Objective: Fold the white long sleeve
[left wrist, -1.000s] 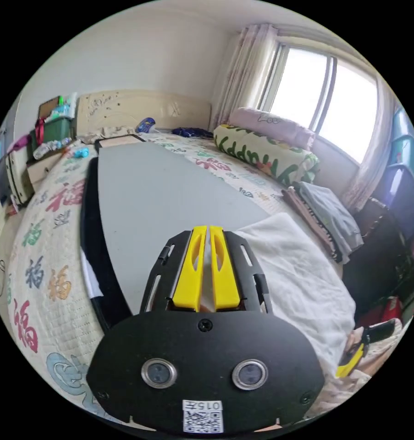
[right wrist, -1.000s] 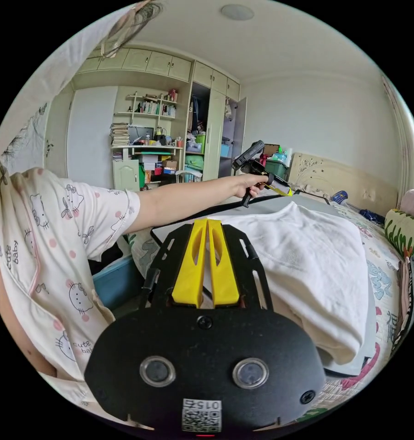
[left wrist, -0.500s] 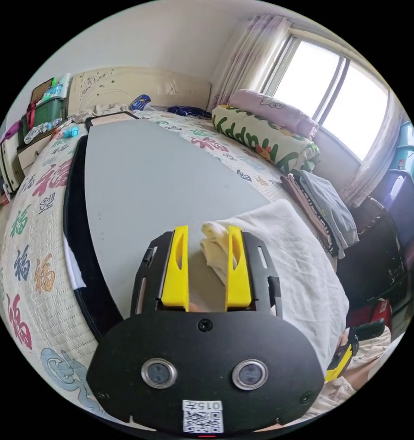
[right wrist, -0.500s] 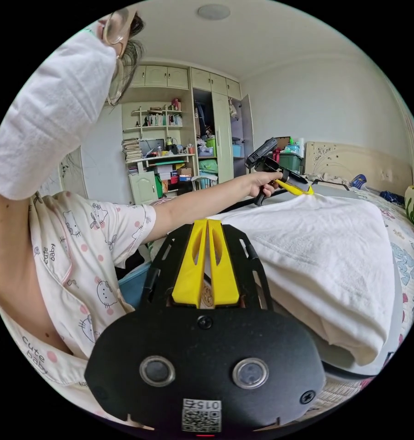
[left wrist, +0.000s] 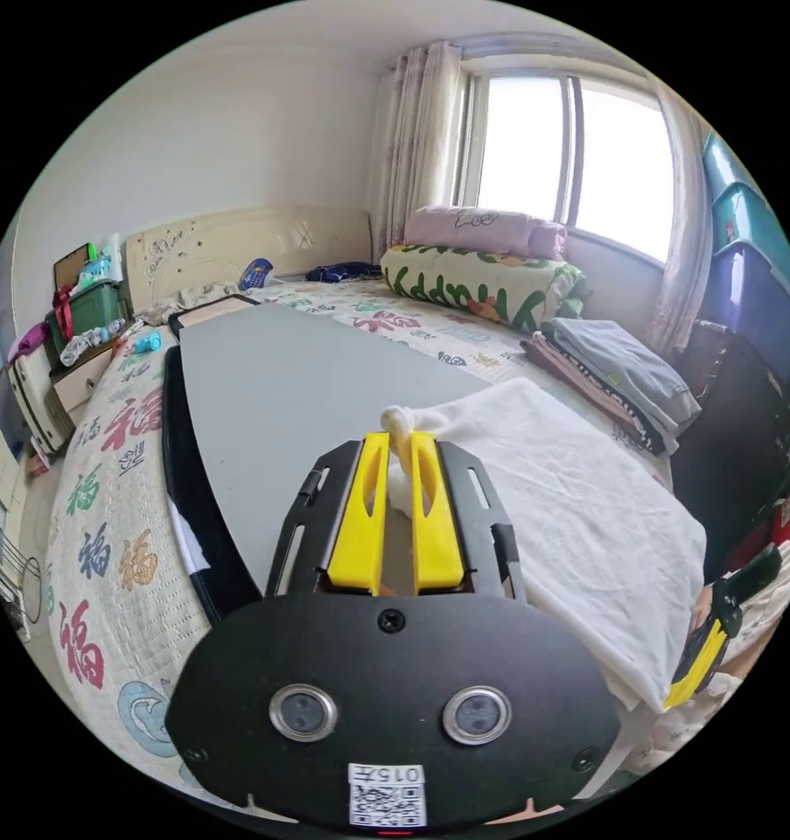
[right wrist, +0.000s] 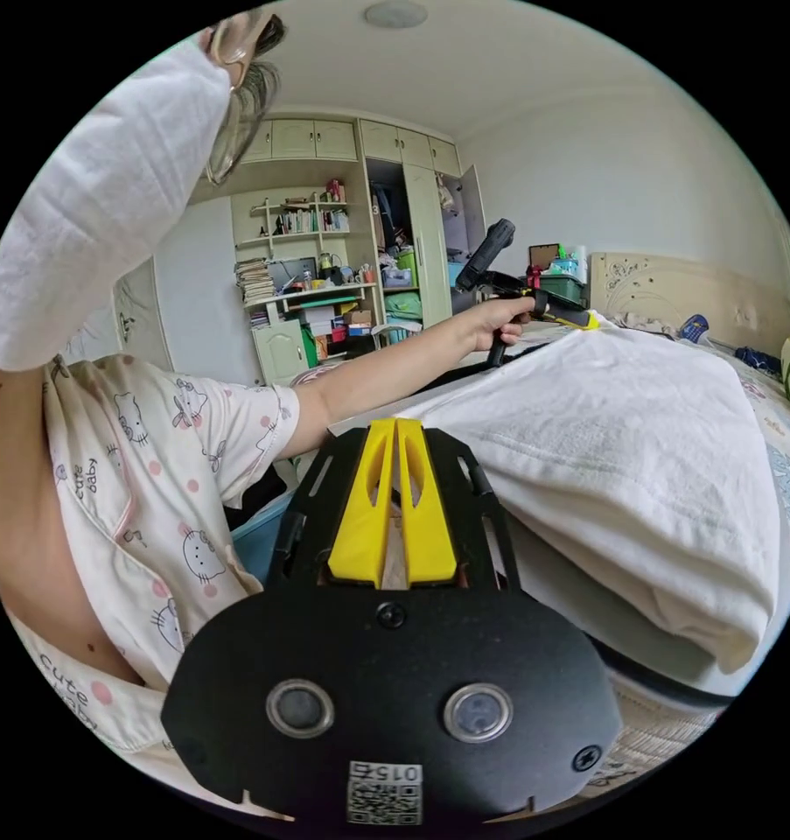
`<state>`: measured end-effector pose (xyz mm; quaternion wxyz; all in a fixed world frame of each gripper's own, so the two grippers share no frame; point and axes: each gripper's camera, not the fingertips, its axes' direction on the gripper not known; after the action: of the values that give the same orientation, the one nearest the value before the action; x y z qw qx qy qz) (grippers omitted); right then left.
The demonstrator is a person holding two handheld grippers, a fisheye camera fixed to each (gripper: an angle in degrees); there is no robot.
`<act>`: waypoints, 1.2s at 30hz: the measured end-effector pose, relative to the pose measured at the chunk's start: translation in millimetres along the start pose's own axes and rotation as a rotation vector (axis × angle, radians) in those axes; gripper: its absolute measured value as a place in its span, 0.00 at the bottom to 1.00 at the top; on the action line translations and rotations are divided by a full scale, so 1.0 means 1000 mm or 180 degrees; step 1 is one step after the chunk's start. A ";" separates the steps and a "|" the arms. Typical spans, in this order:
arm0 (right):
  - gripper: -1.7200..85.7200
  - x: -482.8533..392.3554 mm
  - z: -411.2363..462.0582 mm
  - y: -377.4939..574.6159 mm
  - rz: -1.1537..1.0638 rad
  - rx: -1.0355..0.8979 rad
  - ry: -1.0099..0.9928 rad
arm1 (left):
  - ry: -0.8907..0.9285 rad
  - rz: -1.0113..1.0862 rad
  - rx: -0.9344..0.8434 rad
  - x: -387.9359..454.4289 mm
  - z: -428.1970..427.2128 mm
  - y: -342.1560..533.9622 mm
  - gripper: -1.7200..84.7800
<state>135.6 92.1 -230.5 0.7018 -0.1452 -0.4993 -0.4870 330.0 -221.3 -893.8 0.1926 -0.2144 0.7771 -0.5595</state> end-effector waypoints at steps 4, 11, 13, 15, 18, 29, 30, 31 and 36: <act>0.02 -0.009 -0.003 -0.010 0.0107 -0.0028 -0.0056 | -0.0335 0.0220 -0.0494 0.066 0.054 -0.027 0.05; 0.02 -0.038 -0.020 -0.044 -0.0139 -0.0170 0.0073 | -0.0673 0.0491 -0.0644 0.133 0.094 -0.045 0.07; 0.02 -0.045 -0.035 -0.056 -0.0367 -0.0223 0.0184 | -0.0630 0.0433 -0.0629 0.127 0.100 -0.046 0.08; 0.03 -0.047 -0.058 -0.068 -0.0486 -0.0229 0.0141 | -0.0556 0.0348 -0.0603 0.115 0.106 -0.044 0.09; 0.04 -0.042 -0.114 -0.093 -0.0522 -0.0106 -0.0311 | -0.0378 0.0132 -0.0553 0.078 0.115 -0.036 0.12; 0.17 0.131 -0.238 -0.208 0.1638 0.0234 0.0319 | 0.1302 -0.0894 -0.0413 -0.140 0.185 0.035 0.21; 0.17 0.145 -0.237 -0.211 0.1827 0.0178 0.0253 | 0.1323 -0.0915 -0.0442 -0.149 0.191 0.039 0.21; 0.18 0.169 -0.233 -0.216 0.2097 0.0068 0.0128 | 0.1350 -0.0932 -0.0534 -0.166 0.204 0.044 0.22; 0.20 0.217 -0.212 -0.249 0.2285 -0.0471 0.0463 | 0.1259 -0.0867 -0.0741 -0.233 0.234 0.060 0.23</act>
<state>54.0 -291.5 -215.4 0.8491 -0.3265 -0.3288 -0.2537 643.6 -260.7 -1007.7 -0.0660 -0.2242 0.8228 -0.5181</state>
